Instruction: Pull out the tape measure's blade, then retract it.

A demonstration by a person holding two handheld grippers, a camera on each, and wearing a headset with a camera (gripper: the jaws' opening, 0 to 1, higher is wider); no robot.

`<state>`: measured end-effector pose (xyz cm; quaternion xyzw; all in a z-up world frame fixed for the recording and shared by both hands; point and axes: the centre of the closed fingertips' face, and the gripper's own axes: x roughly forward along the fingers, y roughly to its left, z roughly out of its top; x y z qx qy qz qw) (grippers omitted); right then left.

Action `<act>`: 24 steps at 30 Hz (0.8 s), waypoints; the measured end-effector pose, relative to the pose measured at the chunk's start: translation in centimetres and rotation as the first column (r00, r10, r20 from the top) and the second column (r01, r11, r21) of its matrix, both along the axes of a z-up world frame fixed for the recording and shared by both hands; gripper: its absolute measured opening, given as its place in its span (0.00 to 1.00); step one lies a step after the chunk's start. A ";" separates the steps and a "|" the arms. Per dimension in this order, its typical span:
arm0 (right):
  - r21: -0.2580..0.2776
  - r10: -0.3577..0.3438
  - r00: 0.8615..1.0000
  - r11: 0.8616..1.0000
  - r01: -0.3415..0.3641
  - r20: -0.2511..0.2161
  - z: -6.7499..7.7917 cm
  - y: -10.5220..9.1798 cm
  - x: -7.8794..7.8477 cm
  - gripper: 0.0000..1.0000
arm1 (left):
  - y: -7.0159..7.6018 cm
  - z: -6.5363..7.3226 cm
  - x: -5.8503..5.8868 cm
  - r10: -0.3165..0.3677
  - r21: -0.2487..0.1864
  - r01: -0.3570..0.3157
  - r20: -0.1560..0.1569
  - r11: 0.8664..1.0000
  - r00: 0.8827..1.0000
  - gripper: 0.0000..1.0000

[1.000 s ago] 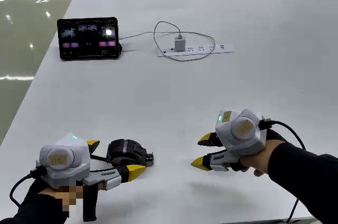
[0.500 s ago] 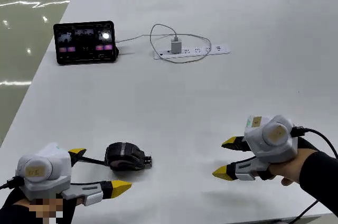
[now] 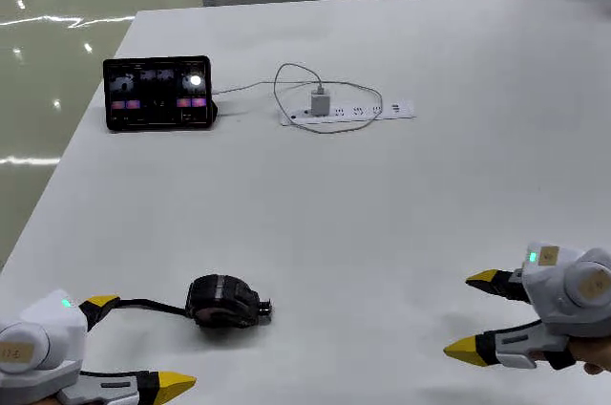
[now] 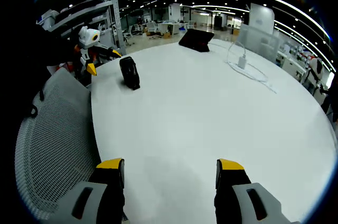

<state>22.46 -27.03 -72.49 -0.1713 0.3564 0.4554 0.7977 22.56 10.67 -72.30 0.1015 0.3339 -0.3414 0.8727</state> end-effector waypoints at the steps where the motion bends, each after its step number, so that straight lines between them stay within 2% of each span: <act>1: 0.003 -0.013 1.000 1.000 0.013 -0.005 0.2 -0.4 -0.1 0.71 | 0.0 0.1 -0.1 -0.004 -0.002 0.004 -0.005 1.000 1.000 0.99; 2: 0.015 -0.030 1.000 0.999 0.030 -0.009 0.5 -0.8 -0.2 0.73 | 0.0 0.1 -0.3 -0.006 -0.006 0.006 -0.015 1.000 1.000 0.99; 6: 0.036 -0.046 0.999 0.998 0.046 0.000 1.1 -1.8 -0.7 0.82 | 0.2 0.4 -0.4 -0.006 0.001 0.006 -0.018 1.000 1.000 0.99; 10: 0.032 -0.041 0.999 0.999 0.040 0.016 0.8 -3.2 -1.1 0.89 | 0.6 0.5 -0.2 -0.001 0.001 0.001 -0.027 1.000 1.000 0.99; 13: 0.011 -0.067 0.998 0.998 0.067 0.006 0.4 -4.5 -1.5 0.94 | 1.0 0.7 0.2 0.007 0.011 -0.007 -0.019 1.000 1.000 0.99; 16: 0.001 -0.096 0.995 0.995 0.096 -0.001 0.1 -5.8 -1.7 0.99 | 1.5 1.1 0.7 0.020 -0.001 -0.020 -0.015 1.000 1.000 0.99; 18: 0.001 -0.108 0.994 0.994 0.108 -0.003 -0.1 -6.5 -1.7 0.99 | 1.7 1.1 0.8 0.027 -0.007 -0.027 -0.020 1.000 0.999 0.99; 24: 0.024 -0.136 0.991 0.990 0.137 -0.008 0.7 -6.4 -2.1 0.99 | 2.3 1.5 0.9 0.043 -0.015 -0.044 -0.038 0.999 0.998 0.99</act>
